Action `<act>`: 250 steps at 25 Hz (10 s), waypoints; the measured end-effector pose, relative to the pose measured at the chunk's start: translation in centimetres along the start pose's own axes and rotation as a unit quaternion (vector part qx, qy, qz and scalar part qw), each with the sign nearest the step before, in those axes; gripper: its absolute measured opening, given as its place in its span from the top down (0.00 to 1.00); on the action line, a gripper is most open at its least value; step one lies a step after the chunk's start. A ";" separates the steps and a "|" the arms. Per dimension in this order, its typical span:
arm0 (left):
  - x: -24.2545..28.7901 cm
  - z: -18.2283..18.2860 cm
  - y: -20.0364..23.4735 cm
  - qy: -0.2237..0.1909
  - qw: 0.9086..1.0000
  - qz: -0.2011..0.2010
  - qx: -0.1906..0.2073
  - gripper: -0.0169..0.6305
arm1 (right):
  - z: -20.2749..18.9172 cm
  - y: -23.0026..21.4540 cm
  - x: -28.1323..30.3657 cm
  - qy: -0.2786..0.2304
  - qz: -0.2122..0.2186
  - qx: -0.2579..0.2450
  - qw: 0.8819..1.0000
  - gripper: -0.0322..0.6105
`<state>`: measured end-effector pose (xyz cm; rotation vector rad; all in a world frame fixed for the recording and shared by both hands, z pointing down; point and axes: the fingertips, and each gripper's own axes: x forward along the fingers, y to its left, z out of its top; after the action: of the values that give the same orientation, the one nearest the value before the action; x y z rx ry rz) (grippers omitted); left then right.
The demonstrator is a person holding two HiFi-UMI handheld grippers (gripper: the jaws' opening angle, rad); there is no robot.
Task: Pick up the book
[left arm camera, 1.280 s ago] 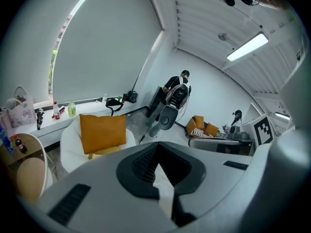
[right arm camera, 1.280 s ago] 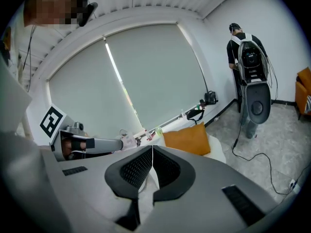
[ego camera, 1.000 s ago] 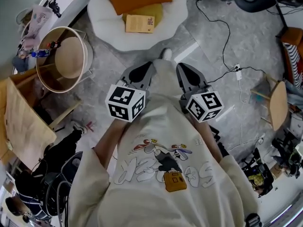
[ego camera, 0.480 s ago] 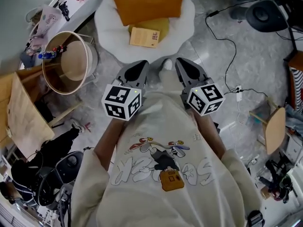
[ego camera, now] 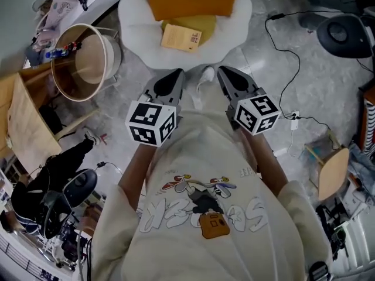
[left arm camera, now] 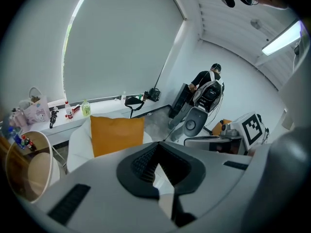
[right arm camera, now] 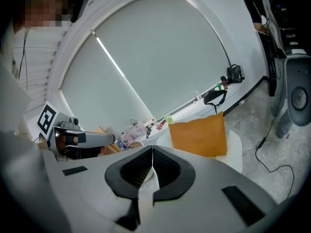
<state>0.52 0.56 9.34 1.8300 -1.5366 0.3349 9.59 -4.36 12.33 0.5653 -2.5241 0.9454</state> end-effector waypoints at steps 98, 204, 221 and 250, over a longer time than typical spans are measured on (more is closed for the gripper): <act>37.9 -36.8 24.5 0.207 0.978 0.006 -0.013 0.96 | -36.5 -28.7 32.9 0.040 -0.068 0.280 0.957 0.51; 38.1 -39.2 33.3 0.169 0.980 0.083 -0.064 0.96 | -37.6 -27.9 47.3 0.072 0.092 0.355 0.927 0.64; 33.6 -30.9 30.3 0.143 0.986 0.073 -0.035 0.96 | -30.0 -25.0 40.6 0.065 0.069 0.287 0.953 0.64; 20.5 -17.6 22.0 0.107 0.993 0.031 -0.024 0.96 | -15.3 -14.1 28.7 0.030 0.055 0.258 0.964 0.64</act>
<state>-10.58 -4.11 42.08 1.6535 -1.4424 0.5034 -4.47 -10.33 44.28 0.5324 -2.2670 1.6540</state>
